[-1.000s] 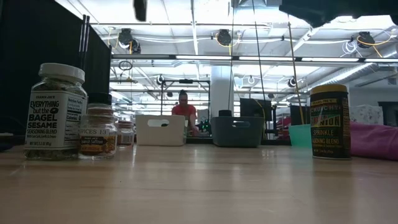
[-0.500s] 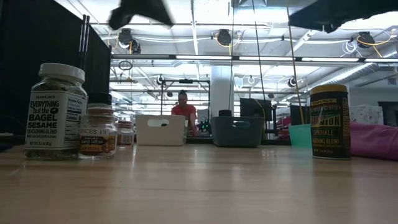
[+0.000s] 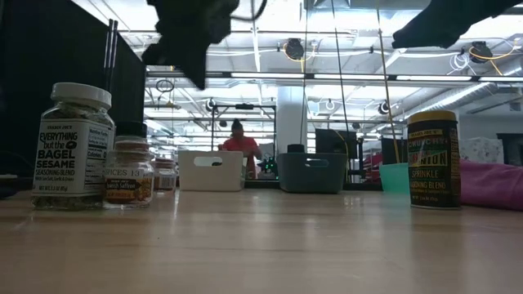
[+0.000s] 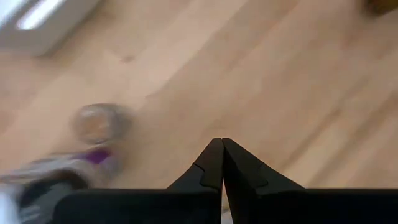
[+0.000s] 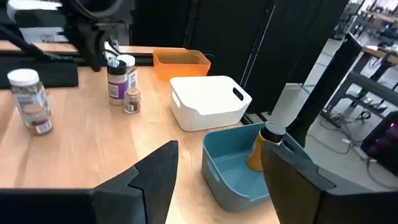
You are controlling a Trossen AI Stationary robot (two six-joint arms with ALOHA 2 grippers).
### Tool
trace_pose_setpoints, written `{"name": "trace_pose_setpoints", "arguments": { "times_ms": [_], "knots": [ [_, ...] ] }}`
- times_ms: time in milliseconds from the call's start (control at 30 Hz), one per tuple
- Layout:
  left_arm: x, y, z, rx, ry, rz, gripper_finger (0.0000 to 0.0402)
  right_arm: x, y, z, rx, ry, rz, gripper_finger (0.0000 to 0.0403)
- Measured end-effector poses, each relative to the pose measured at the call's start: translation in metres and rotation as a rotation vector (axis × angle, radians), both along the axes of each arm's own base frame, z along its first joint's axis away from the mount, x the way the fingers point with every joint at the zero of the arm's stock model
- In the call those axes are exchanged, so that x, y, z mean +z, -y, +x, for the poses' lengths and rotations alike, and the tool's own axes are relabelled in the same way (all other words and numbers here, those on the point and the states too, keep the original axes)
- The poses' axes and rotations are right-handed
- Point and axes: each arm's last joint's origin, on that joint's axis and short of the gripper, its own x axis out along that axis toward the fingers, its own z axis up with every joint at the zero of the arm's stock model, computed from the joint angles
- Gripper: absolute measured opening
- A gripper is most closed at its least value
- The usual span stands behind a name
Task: Sort spices by type
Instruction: Put the top brown seasoning bottle into the orange bin
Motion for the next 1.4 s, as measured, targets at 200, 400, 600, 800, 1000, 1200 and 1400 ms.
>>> {"name": "trace_pose_setpoints", "arguments": {
  "times_ms": [200, 400, 600, 800, 1000, 1200, 1400],
  "knots": [
    [-0.005, -0.018, 0.002, -0.086, -0.104, 0.030, 0.0011, -0.017, -0.001, 0.007, 0.041, -0.039, -0.139, 0.0210],
    [-0.005, -0.028, 0.002, -0.158, -0.115, 0.047, 0.0011, -0.026, 0.002, 0.009, 0.029, -0.027, -0.193, 0.0210],
    [-0.006, -0.027, 0.000, -0.284, -0.140, 0.074, 0.0032, -0.025, 0.003, 0.007, 0.072, 0.006, -0.131, 0.0210],
    [-0.011, -0.021, 0.000, -0.285, -0.144, 0.069, 0.0126, -0.029, 0.003, 0.006, 0.064, -0.020, -0.097, 0.0210],
    [-0.036, -0.023, -0.010, -0.259, -0.242, 0.090, 0.0212, -0.029, 0.002, 0.007, 0.104, -0.005, -0.061, 0.0210],
    [-0.047, -0.026, -0.011, -0.336, -0.264, 0.188, 0.0228, -0.029, 0.002, 0.007, 0.103, -0.002, -0.058, 0.0210],
    [-0.059, -0.032, -0.012, -0.470, -0.277, 0.234, 0.0228, -0.029, 0.002, 0.007, 0.102, -0.001, -0.058, 0.0210]
  ]
}}
